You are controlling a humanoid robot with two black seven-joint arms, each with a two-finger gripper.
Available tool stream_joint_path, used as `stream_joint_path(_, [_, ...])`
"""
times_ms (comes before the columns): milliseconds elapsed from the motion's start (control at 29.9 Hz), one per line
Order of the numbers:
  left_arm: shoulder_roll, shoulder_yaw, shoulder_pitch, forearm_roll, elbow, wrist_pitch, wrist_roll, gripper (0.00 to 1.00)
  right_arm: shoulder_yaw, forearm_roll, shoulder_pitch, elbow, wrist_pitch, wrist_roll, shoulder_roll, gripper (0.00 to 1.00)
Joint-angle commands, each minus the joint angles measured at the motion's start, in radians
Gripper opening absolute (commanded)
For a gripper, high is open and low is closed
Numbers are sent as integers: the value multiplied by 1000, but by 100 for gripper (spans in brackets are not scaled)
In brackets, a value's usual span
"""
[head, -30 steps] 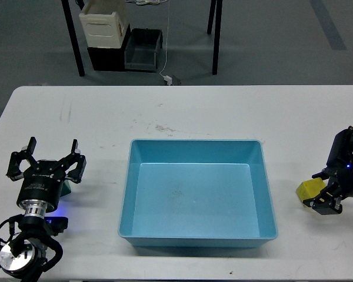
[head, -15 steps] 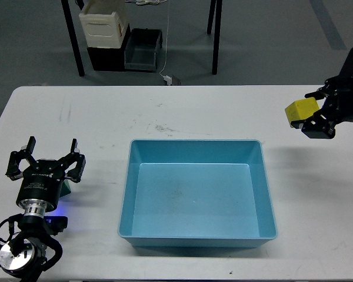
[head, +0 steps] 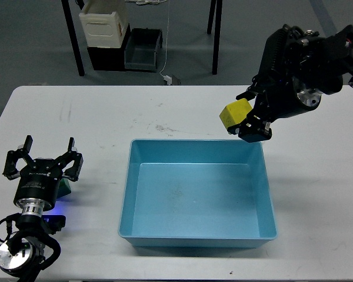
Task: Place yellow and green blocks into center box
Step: 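Lift the yellow cube and carry it over the blue tray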
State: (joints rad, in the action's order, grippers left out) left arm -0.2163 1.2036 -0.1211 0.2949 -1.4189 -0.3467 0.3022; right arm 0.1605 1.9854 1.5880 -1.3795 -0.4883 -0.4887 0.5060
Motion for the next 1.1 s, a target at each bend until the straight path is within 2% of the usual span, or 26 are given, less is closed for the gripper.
stream_joint_path(0, [0,2,0,0,0,0,0,100,53,-2,0,-3,0,0,-53,34])
stream_joint_path(469, [0,4,0,0,0,0,0,100,189,-2,-55,25,0,0,-175,39])
stream_joint_path(602, [0,4,0,0,0,0,0,100,188,-4,-89,73,0,0,-181,50])
stream_joint_path(736, [0,4,0,0,0,0,0,100,176,-7,-118,89,0,0,-181,68])
stream_joint_path(904, [0,27,0,1,0,0,-2,100,166,-85,-140,108,0,0,-181,96])
stream_joint_path(1071, [-5,30,3,1,0,-2,-6,100,162,-112,-143,114,0,0,-173,97])
